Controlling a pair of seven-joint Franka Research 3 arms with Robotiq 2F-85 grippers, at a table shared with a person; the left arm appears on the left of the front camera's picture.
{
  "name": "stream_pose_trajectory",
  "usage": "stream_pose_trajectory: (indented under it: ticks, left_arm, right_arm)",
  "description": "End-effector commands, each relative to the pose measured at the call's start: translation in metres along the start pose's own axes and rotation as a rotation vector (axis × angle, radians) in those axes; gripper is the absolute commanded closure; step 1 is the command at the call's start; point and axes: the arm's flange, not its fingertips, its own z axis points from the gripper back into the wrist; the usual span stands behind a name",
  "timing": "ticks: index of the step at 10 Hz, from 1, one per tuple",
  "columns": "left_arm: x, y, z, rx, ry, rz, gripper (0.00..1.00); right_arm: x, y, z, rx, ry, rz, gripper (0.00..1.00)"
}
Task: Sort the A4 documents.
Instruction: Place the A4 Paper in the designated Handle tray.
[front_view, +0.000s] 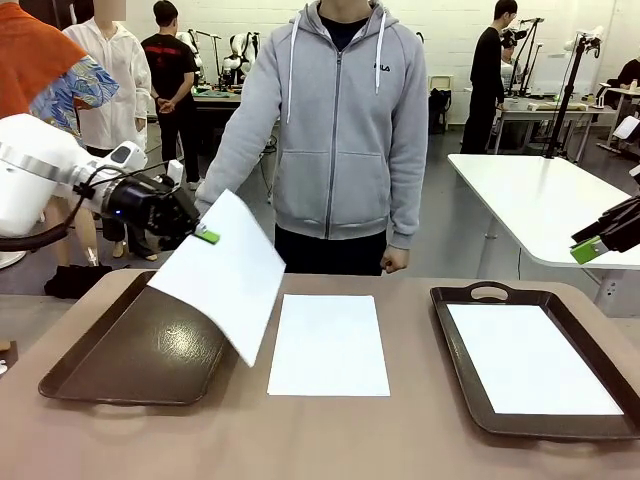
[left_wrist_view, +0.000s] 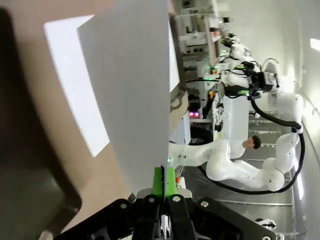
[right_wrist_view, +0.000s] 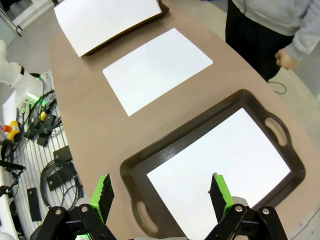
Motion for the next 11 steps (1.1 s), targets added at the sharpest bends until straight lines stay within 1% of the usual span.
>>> stream_pose_trajectory:
  ticks: [1,3,4,7,9,11]
  left_arm:
    - [-0.005,-0.003,0.007,0.045,0.005,0.043,0.99]
    - [-0.006,0.021,0.012,0.119,0.027,0.044,0.99]
    - [-0.006,0.035,0.016,0.117,0.039,0.033,0.99]
    - [-0.001,0.063,0.021,0.094,-0.005,-0.029,0.99]
    - [0.006,0.082,0.027,0.211,-0.074,0.002,0.99]
    - [0.010,0.094,0.036,0.310,-0.107,0.037,0.99]
  right_arm:
    - [0.000,0.000,-0.001,0.005,0.003,0.000,0.00]
    - [0.000,0.000,-0.001,0.005,0.003,0.000,0.00]
    - [0.000,0.000,-0.001,0.005,0.003,0.000,0.00]
    - [0.000,0.000,-0.001,0.005,0.003,0.000,0.00]
    - [0.000,0.000,-0.001,0.005,0.003,0.000,0.00]
    - [0.000,0.000,-0.001,0.005,0.003,0.000,0.00]
